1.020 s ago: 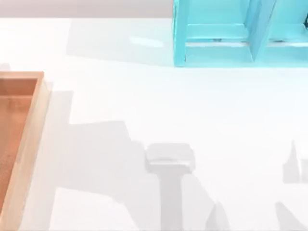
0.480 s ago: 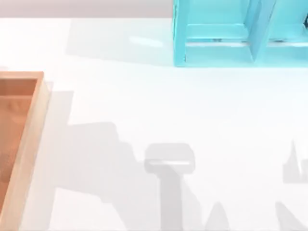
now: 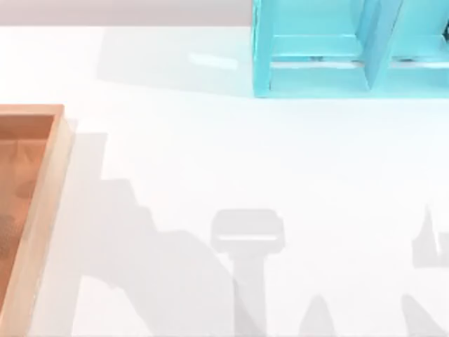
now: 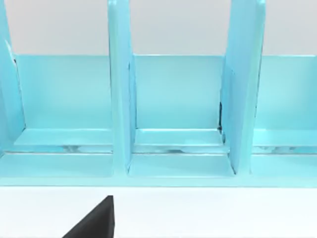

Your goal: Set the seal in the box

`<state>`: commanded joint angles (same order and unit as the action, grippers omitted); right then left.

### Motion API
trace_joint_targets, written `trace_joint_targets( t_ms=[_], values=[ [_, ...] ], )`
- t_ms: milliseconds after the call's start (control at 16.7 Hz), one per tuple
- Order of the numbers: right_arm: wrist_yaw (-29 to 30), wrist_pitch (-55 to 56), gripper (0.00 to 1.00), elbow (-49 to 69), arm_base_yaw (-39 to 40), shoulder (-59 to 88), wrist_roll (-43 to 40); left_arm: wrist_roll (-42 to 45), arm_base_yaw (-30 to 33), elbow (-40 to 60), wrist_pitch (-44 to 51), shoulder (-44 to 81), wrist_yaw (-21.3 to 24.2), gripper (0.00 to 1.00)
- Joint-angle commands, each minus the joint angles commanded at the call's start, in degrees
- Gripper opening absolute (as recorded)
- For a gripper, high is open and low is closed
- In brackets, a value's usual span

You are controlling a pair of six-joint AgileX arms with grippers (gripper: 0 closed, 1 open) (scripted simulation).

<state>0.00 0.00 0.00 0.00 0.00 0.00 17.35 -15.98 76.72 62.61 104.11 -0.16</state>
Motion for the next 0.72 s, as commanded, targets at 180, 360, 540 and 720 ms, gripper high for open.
trace_joint_targets(
  t_ms=[180,360,540,720],
  values=[
    [0.00,0.00,1.00,0.00,0.00,0.00,0.00,0.00,0.00,0.00,0.00,0.00,0.00,0.08],
    [0.00,0.00,1.00,0.00,0.00,0.00,0.00,0.00,0.00,0.00,0.00,0.00,0.00,0.30],
    [0.00,0.00,1.00,0.00,0.00,0.00,0.00,0.00,0.00,0.00,0.00,0.00,0.00,0.53],
    [0.00,0.00,1.00,0.00,0.00,0.00,0.00,0.00,0.00,0.00,0.00,0.00,0.00,0.75]
  ],
)
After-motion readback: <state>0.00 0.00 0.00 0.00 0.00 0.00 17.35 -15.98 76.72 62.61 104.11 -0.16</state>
